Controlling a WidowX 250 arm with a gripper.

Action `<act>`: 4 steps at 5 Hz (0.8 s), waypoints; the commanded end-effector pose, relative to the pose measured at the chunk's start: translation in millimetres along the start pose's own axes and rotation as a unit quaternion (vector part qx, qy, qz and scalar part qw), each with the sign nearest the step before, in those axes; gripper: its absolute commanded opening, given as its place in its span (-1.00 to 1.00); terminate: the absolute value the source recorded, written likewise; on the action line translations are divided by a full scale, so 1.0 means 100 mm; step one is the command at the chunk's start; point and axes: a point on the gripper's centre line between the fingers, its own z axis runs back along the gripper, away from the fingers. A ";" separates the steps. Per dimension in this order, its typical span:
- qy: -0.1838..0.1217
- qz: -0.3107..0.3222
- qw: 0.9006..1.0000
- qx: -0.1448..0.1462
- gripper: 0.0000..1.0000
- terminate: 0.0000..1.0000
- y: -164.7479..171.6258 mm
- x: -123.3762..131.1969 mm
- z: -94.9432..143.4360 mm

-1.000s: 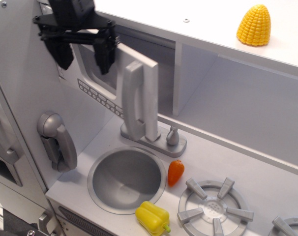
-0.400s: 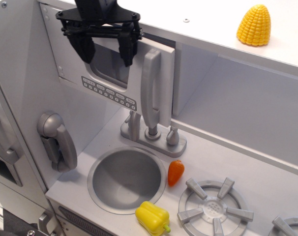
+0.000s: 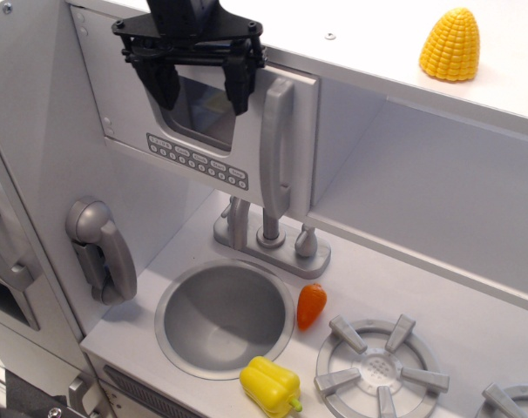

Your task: Close microwave

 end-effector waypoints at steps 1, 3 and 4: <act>-0.026 0.008 1.000 0.000 1.00 -1.00 -0.03 0.13 0.12; 0.016 -0.029 0.999 0.026 1.00 -1.00 0.31 -0.17 0.17; 0.023 -0.049 0.998 0.038 1.00 1.00 0.43 -0.29 0.17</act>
